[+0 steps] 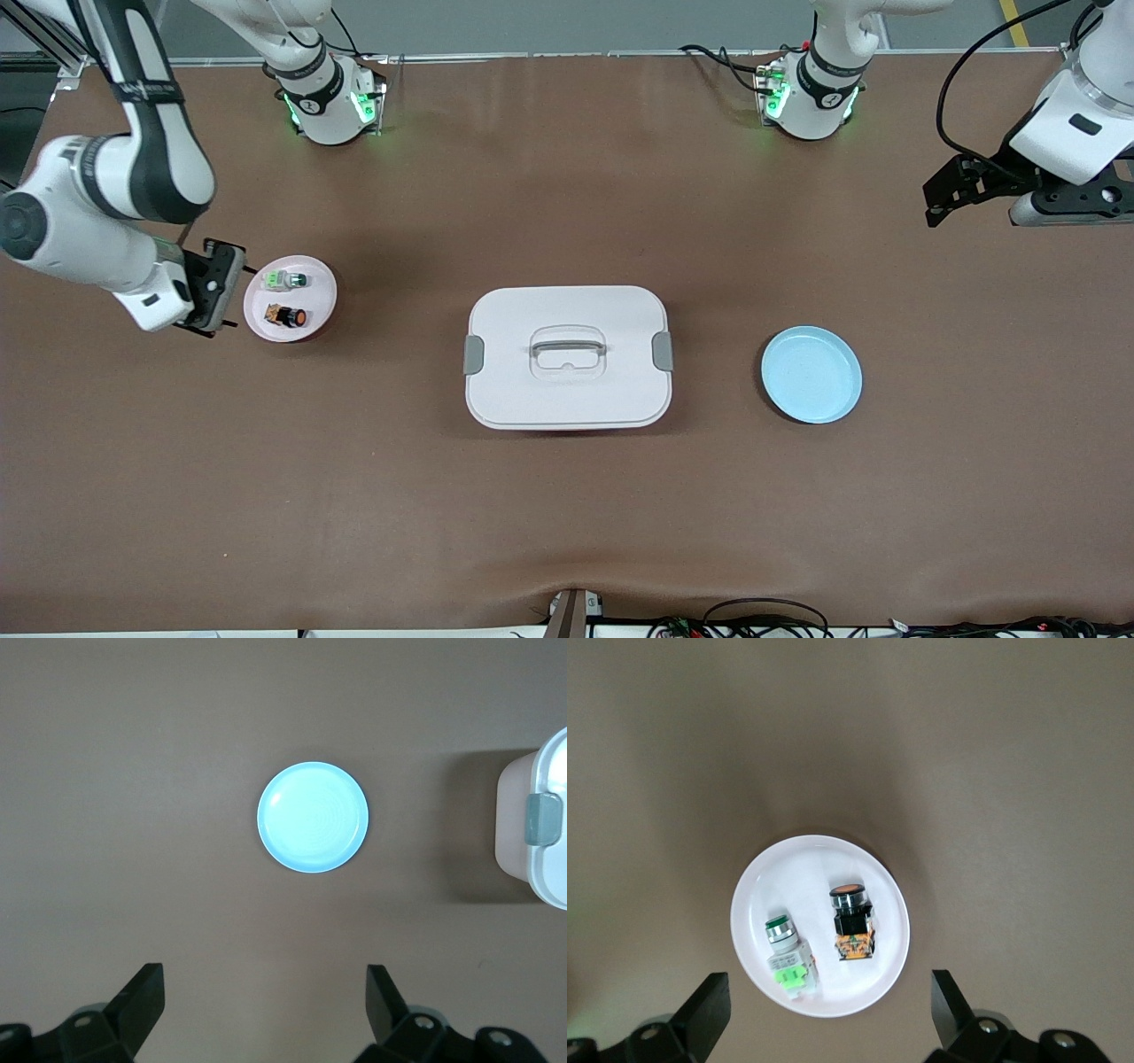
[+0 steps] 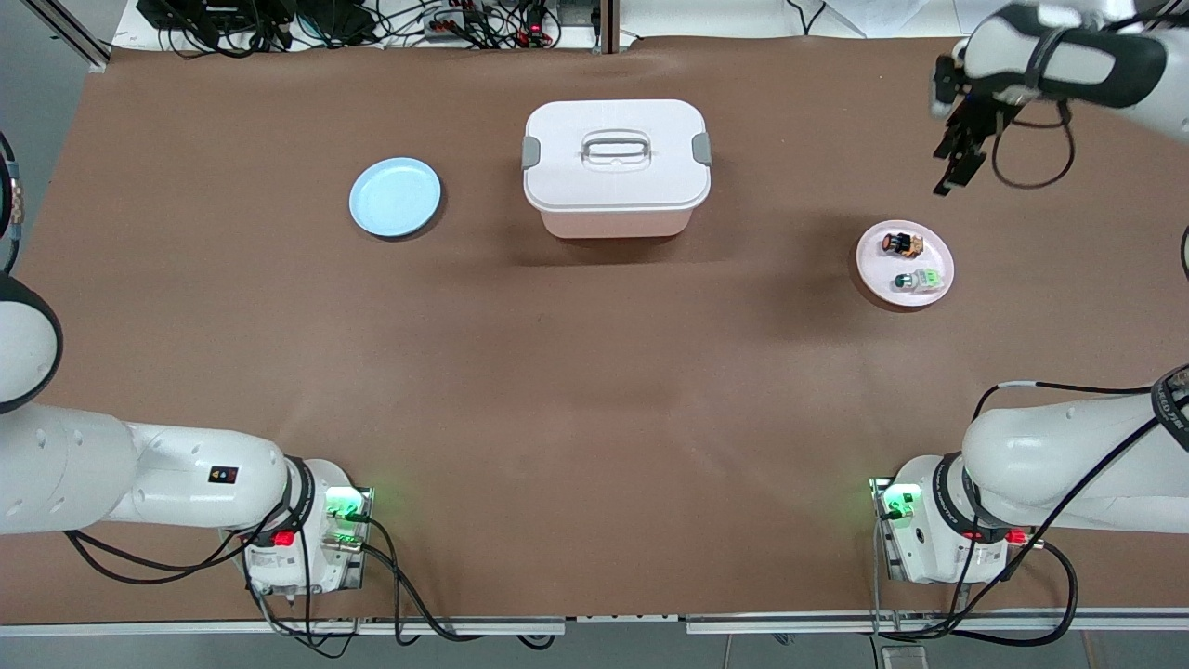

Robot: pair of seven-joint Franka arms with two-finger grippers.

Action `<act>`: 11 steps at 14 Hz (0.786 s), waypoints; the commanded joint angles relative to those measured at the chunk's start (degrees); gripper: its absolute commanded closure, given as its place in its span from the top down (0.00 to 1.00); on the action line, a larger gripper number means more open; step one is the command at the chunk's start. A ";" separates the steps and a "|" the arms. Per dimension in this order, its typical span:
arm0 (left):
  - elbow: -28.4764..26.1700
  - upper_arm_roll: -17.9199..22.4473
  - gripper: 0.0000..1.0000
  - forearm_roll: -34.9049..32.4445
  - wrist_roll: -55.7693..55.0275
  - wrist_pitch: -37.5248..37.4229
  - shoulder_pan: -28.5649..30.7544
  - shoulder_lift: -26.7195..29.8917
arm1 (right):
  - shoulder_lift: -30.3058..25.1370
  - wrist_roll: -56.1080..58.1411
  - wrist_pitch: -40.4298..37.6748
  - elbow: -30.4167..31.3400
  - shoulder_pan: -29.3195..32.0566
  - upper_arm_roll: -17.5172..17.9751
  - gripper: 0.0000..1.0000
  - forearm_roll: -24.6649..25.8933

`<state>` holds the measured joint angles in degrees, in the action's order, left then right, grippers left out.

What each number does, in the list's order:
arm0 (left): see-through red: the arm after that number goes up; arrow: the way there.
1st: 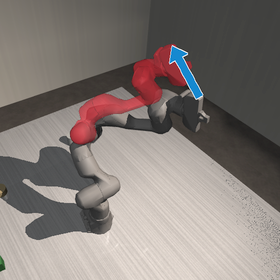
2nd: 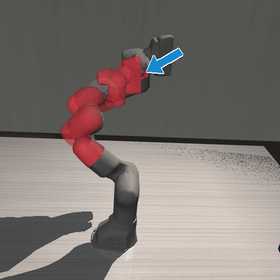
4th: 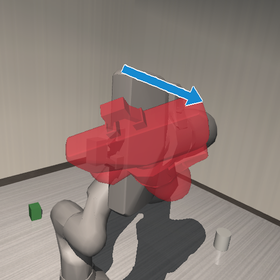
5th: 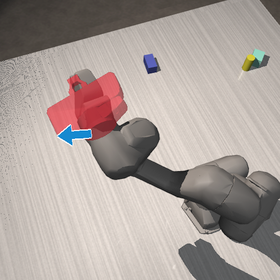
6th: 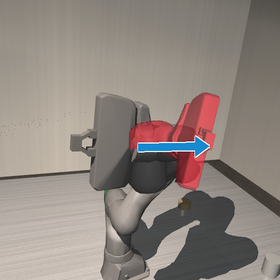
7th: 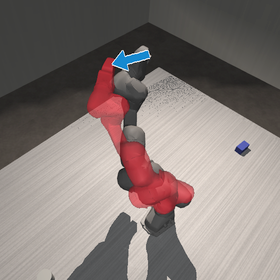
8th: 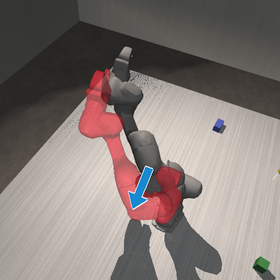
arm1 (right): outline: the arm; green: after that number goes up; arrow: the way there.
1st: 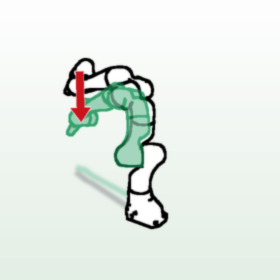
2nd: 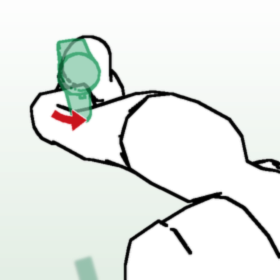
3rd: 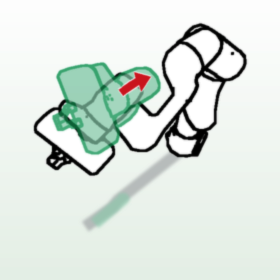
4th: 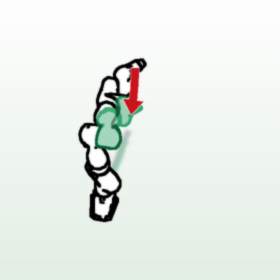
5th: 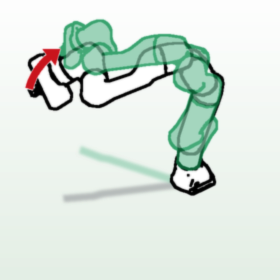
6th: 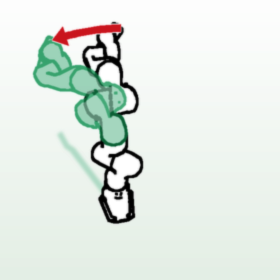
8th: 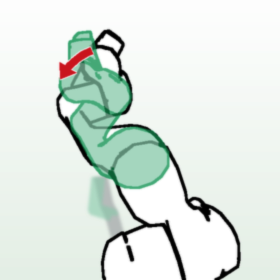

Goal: Transfer orange switch to right arm and place

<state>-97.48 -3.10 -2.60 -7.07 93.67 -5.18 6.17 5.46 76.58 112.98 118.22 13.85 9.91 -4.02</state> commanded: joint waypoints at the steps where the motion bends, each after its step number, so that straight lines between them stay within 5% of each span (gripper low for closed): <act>1: 0.01 -0.15 1.00 0.23 -0.32 0.29 0.00 -0.02 | 0.78 -3.71 -6.53 -5.97 1.00 0.46 1.00 0.94; 11: 0.01 -0.24 1.00 0.23 -0.32 0.37 -0.36 -0.11 | 0.78 -42.70 -25.88 -19.34 0.30 0.73 1.00 5.16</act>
<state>-97.49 -3.26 -2.60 -7.07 93.70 -5.30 5.95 5.49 41.86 89.41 101.41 14.10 9.90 -0.54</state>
